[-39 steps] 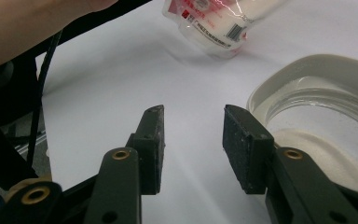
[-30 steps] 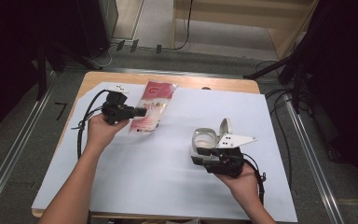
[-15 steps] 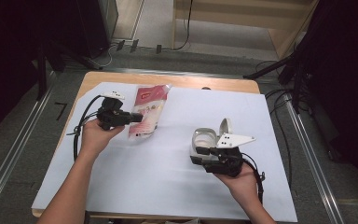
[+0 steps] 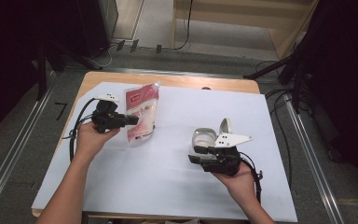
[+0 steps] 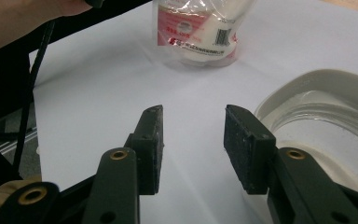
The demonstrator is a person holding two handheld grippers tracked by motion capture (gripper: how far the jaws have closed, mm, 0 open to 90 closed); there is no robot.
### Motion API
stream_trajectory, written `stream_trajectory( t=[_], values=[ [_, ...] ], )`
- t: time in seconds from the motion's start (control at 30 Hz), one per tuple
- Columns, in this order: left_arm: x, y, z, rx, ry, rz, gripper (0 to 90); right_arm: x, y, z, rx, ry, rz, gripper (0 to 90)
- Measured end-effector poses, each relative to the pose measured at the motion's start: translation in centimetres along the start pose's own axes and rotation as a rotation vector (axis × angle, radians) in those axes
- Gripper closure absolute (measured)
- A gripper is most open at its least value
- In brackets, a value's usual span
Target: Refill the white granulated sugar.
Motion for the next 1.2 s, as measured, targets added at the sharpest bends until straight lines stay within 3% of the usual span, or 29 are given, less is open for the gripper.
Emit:
stream_trajectory(
  t=[0.47, 0.87, 1.0, 1.2],
  values=[
    [-0.5, 0.1, 0.3, -0.005, 0.006, 0.010, 74.9, 0.0, 0.2, 0.1, 0.002, -0.009, 0.010, 58.2],
    [-0.9, 0.0, 0.7, 0.033, 0.016, -0.016, 66.5, 0.0, 0.2, 0.1, 0.000, -0.009, 0.017, 58.2],
    [-0.9, 0.1, 0.7, 0.057, 0.031, -0.032, 59.9, 0.0, 0.2, 0.1, 0.000, -0.011, 0.016, 58.2],
    [-1.1, 0.1, 0.7, 0.051, 0.047, -0.024, 56.3, 0.0, 0.3, 0.1, -0.001, -0.008, 0.018, 58.2]
  ],
)
Point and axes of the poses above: each handheld gripper's, and its own axes: x roughly forward along the jaws, z roughly out of its underside, y roughly to its right, the point moved 2 cm from there along x, roughly forward along the jaws, and after that the axes turned 5 degrees about y, right-handed, at the moved point
